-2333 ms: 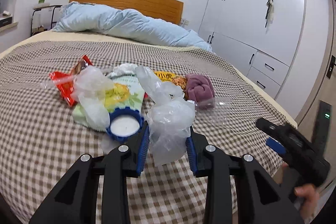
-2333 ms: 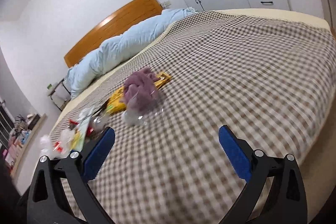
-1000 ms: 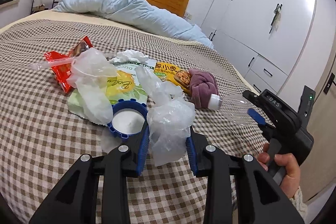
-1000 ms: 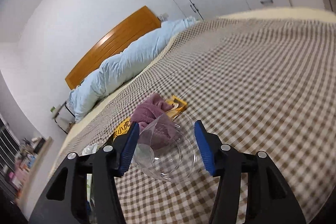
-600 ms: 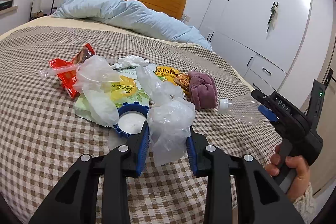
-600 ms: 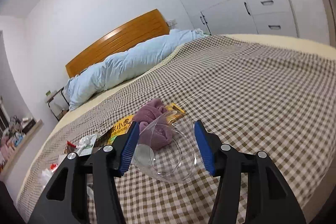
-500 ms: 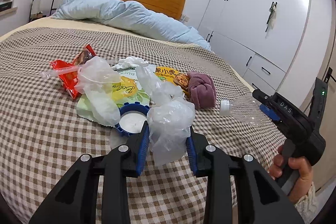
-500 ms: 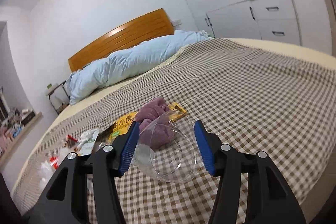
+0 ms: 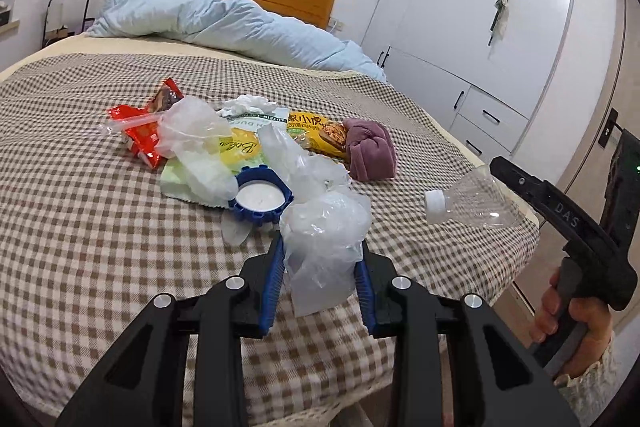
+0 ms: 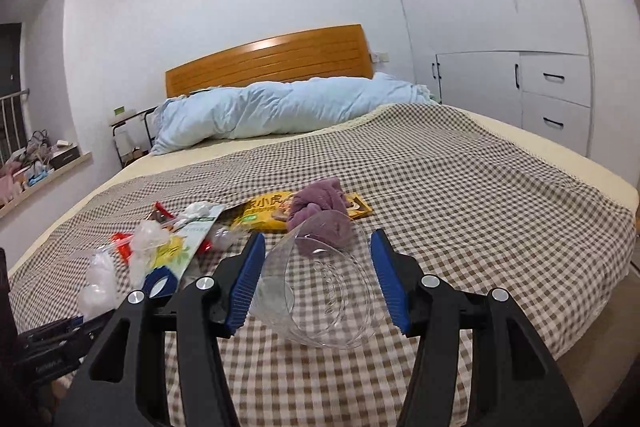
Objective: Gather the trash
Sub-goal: 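Lift the plastic bag with the left tool while the right tool lifts the cup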
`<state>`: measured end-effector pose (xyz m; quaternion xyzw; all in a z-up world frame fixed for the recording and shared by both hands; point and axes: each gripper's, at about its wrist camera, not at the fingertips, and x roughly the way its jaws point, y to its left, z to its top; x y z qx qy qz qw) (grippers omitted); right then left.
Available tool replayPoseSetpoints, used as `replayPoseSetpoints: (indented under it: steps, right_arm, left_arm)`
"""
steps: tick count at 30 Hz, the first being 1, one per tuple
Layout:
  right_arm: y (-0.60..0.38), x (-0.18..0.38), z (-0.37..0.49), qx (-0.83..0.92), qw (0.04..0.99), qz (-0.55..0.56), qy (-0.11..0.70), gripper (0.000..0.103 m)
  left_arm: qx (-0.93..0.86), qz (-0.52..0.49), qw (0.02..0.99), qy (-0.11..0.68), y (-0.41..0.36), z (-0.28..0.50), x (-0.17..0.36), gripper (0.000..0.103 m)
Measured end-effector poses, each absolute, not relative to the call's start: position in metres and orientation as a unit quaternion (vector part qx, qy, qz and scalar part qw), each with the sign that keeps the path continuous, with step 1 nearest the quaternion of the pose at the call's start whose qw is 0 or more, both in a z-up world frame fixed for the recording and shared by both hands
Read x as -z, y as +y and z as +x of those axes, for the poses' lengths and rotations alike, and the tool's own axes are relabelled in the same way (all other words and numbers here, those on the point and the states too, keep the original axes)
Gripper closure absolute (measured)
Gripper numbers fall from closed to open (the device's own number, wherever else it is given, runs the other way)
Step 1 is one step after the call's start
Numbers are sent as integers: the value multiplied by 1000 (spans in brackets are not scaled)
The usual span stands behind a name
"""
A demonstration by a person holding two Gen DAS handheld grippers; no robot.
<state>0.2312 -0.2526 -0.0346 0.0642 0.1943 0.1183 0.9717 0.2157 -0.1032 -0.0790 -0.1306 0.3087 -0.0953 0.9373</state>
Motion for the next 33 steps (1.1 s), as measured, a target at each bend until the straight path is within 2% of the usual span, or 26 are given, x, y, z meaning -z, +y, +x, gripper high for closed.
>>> replayPoseSetpoints:
  steps: [13, 23, 33]
  right_arm:
    - [-230, 25, 176, -155, 971, 22, 182, 49]
    - [-224, 16, 137, -194, 964, 0, 184, 48]
    - [-226, 45, 107, -216, 951, -7, 222, 48]
  left_arm:
    - [102, -82, 952, 275, -102, 167, 66, 73]
    - [120, -64, 953, 272, -100, 129, 32, 73]
    - [114, -56, 943, 308, -99, 91, 51, 73]
